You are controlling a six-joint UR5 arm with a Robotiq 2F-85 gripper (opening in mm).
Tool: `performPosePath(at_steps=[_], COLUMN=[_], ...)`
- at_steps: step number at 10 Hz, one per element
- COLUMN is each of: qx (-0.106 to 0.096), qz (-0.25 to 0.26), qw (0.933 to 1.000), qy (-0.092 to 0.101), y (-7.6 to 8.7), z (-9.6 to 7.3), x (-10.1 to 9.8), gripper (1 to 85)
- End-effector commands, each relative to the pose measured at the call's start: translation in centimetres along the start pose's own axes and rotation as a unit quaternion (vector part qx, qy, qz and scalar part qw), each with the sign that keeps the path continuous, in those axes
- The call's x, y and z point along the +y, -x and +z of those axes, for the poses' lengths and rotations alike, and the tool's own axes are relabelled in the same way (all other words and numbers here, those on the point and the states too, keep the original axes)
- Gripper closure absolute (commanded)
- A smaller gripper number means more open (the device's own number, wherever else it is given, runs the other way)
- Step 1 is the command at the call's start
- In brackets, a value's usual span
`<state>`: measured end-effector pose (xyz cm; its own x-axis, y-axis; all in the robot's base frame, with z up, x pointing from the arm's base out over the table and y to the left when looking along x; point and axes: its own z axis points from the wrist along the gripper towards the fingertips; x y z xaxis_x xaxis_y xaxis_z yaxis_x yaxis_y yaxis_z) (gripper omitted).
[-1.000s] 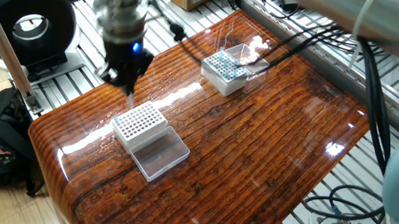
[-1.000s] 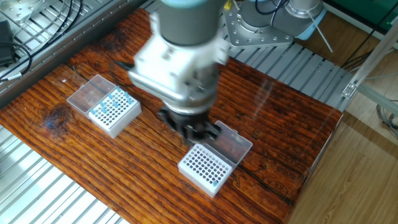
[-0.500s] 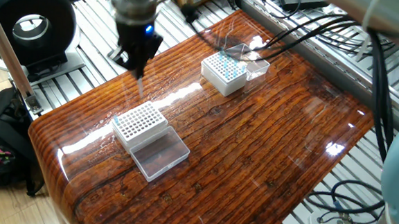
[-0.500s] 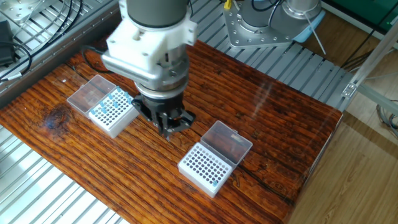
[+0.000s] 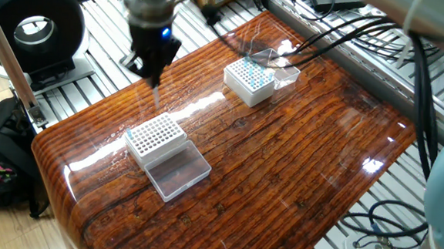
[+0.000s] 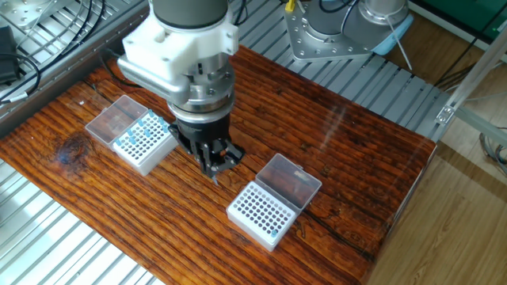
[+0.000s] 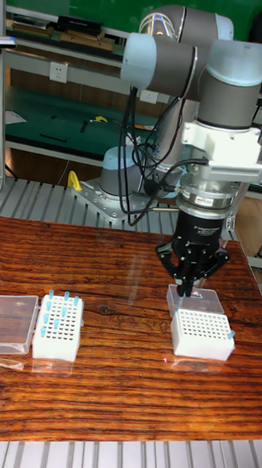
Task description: Transfer all medium pipette tips from one holder to another
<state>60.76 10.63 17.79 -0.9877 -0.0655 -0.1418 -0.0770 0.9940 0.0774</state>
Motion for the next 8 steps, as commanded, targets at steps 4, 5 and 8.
performPosePath(at_steps=[4,5,8], qx=[0.008,0.006,0.003], qz=[-0.11,-0.126,-0.154], qw=[0.9933,0.9915,0.987], qy=[-0.032,-0.032,-0.045], y=[0.5,-0.1,-1.2], z=[0.2,0.5,1.4], x=[-12.4,-13.9,-17.5], gripper=[84.7,84.7,84.7])
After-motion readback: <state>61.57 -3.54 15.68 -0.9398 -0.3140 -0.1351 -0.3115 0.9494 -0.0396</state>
